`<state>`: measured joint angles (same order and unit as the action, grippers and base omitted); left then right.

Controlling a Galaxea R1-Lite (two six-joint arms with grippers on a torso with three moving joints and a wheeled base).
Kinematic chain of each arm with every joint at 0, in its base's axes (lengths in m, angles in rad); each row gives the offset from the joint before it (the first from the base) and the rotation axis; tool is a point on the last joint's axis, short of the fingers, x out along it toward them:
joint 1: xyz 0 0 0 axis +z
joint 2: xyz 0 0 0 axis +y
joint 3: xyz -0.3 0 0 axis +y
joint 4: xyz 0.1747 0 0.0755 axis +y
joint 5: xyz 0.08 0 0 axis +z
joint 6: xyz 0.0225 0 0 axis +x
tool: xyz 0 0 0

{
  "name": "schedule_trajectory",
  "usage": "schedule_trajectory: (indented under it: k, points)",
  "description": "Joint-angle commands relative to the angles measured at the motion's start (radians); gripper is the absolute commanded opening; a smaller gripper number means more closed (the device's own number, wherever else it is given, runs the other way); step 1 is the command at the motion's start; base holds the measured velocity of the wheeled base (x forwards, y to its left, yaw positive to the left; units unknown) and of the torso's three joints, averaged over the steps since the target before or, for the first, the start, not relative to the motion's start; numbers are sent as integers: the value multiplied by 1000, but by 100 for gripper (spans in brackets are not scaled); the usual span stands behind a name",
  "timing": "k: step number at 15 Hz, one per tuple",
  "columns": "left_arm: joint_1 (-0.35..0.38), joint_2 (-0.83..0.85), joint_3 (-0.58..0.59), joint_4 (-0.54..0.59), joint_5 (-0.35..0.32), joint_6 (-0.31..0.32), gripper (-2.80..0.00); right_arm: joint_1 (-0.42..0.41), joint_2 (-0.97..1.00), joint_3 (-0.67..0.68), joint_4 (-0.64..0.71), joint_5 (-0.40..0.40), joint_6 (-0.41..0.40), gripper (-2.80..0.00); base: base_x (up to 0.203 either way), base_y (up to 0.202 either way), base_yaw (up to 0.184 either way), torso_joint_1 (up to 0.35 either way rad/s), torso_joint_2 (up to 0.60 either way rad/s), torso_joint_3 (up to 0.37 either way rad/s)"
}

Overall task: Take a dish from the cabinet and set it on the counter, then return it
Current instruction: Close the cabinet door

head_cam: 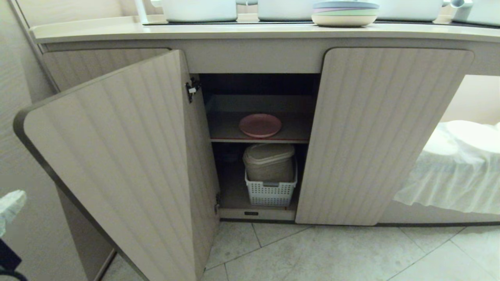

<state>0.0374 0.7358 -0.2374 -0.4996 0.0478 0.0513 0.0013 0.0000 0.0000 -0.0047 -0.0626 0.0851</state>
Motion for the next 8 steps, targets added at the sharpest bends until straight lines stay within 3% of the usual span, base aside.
schedule_trajectory:
  k: [1, 5, 8]
  points:
    - [-1, 140, -26, -45, 10, -11, -280, 0, 0, 0, 0, 0, 1, -280, 0, 0, 0, 0, 0, 0]
    - [-4, 270, -148, -44, 40, -160, -280, 0, 0, 0, -1, 0, 1, -280, 0, 0, 0, 0, 0, 0]
    - [-6, 248, -179, 78, 31, -220, -280, 0, 0, 0, 0, 0, 1, -280, 0, 0, 0, 0, 0, 0]
